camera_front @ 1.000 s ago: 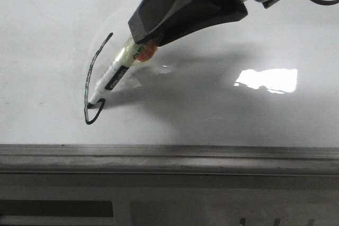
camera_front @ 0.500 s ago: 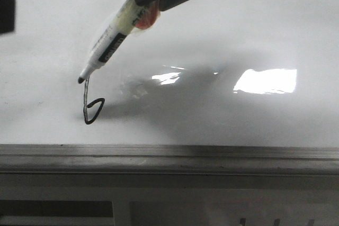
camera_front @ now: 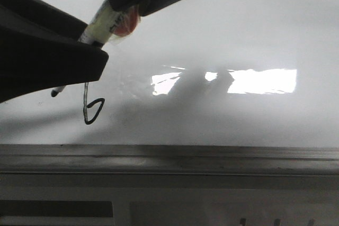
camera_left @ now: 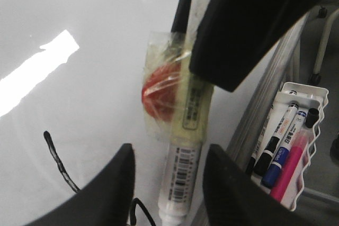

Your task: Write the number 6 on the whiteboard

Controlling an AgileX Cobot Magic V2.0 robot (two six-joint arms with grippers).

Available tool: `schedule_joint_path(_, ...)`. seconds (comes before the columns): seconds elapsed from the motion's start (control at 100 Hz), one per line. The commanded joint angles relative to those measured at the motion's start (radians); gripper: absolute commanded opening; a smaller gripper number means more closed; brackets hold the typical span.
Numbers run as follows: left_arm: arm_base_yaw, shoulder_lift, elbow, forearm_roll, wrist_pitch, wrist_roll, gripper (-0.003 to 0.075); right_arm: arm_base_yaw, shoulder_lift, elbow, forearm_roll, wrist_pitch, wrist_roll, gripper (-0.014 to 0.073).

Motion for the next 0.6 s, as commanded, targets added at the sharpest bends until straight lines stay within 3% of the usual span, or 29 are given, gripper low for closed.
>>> schedule_joint_path(0.0, -0.007, -0.004, -0.035, -0.032, -0.033, -0.012, 0.0123, 0.001, -0.026, -0.025, 0.007, -0.046, -0.010, -0.0064)
schedule_joint_path(0.08, -0.007, -0.004, -0.035, -0.059, -0.011, -0.012, -0.0020, 0.001, -0.026, -0.025, 0.007, -0.046, -0.010, -0.0064)
schedule_joint_path(0.25, -0.007, -0.004, -0.035, -0.059, -0.009, -0.012, -0.0020, 0.001, -0.026, -0.025, 0.009, -0.046, -0.010, -0.0051)
schedule_joint_path(0.32, -0.007, -0.004, -0.035, -0.059, -0.009, -0.012, -0.0020, 0.001, -0.026, -0.025, 0.009, -0.049, -0.010, 0.0048)
schedule_joint_path(0.47, -0.007, -0.004, -0.035, -0.150, -0.009, -0.014, -0.0020, -0.017, -0.026, -0.025, 0.009, -0.106, -0.010, 0.0423)
schedule_joint_path(0.52, -0.004, -0.008, -0.037, -0.235, -0.009, -0.014, -0.0020, -0.030, -0.026, -0.025, 0.009, -0.127, -0.010, 0.0465)
schedule_joint_path(0.59, 0.011, -0.019, -0.044, -0.375, -0.005, -0.014, -0.0020, -0.045, -0.026, -0.025, 0.009, -0.142, -0.010, 0.0447)
